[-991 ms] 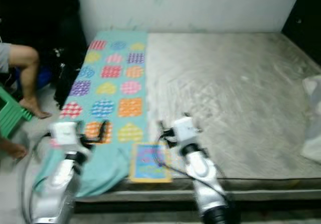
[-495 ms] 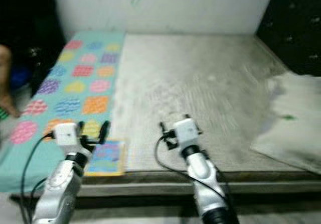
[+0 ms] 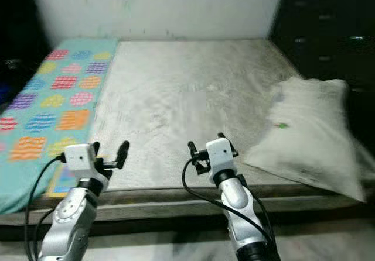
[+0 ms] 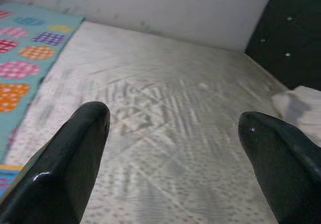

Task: Clean up the room

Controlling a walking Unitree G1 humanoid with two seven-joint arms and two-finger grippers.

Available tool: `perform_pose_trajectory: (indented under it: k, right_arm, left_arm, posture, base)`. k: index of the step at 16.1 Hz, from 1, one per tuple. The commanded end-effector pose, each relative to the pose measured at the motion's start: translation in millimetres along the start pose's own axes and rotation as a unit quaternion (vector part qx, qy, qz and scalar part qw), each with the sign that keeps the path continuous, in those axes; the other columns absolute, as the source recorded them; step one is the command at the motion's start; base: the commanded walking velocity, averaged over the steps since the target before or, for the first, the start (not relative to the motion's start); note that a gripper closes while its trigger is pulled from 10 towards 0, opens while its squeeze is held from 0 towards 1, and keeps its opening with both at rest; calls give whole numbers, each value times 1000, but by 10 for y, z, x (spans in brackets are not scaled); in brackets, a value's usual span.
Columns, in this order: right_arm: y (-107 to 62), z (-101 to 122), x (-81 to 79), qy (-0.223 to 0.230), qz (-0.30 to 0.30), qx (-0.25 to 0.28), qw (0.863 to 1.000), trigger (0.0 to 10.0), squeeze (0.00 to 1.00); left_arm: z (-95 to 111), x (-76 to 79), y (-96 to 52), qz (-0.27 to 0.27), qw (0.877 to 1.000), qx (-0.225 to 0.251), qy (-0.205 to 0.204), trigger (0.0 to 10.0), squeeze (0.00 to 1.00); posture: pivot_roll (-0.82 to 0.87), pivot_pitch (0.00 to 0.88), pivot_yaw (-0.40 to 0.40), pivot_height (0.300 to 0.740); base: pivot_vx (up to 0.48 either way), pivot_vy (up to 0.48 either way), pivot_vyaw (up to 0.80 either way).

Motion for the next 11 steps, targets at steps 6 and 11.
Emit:
perform_pose_trajectory:
  k: [6,11]
  right_arm:
    - [46,33,-32,5,3,5,1000,10000,0]
    - [49,36,-29,6,2,6,1000,10000,0]
  left_arm:
    - [59,-11,15,-10,1000,13,3,10000,0]
    - [64,-1,15,-16,1000,15,3,10000,0]
  posture:
    - [-91,31,-15,740]
    - [-92,30,-14,740]
  base:
    - [0,0,0]
    - [202,0,0]
Point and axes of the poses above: a point about 5 cm out from each wrist's last joint towards the gripper, its own y axis pointing out of the wrist towards the gripper, its own z axis along the axis of the wrist's last joint, x = y × z, the point moved 1 cm from there along y, pointing out of the wrist towards the gripper, and after that the axes turned 8 degrees about -y, right-handed, at the moved point
